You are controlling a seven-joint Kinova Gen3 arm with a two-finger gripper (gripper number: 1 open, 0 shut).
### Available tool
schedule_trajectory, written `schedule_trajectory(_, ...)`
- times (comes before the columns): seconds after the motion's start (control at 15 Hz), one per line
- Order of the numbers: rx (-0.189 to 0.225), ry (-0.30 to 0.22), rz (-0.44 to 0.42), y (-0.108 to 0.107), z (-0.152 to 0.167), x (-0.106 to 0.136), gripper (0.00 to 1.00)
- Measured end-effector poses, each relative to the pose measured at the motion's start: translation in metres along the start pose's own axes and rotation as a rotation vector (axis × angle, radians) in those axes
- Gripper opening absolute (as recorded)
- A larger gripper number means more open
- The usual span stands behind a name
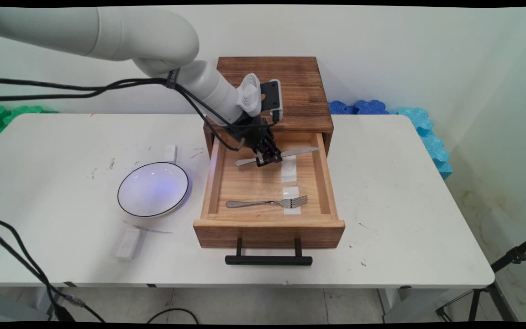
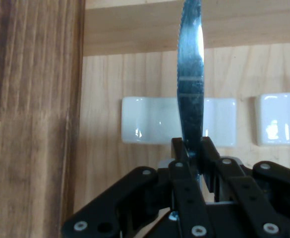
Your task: Place the picked object into the drawer
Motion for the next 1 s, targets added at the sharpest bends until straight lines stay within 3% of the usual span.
schedule_trajectory(1.0,-0.006,-0.025,-0.051,-0.002,0.024,-0.011,0.00)
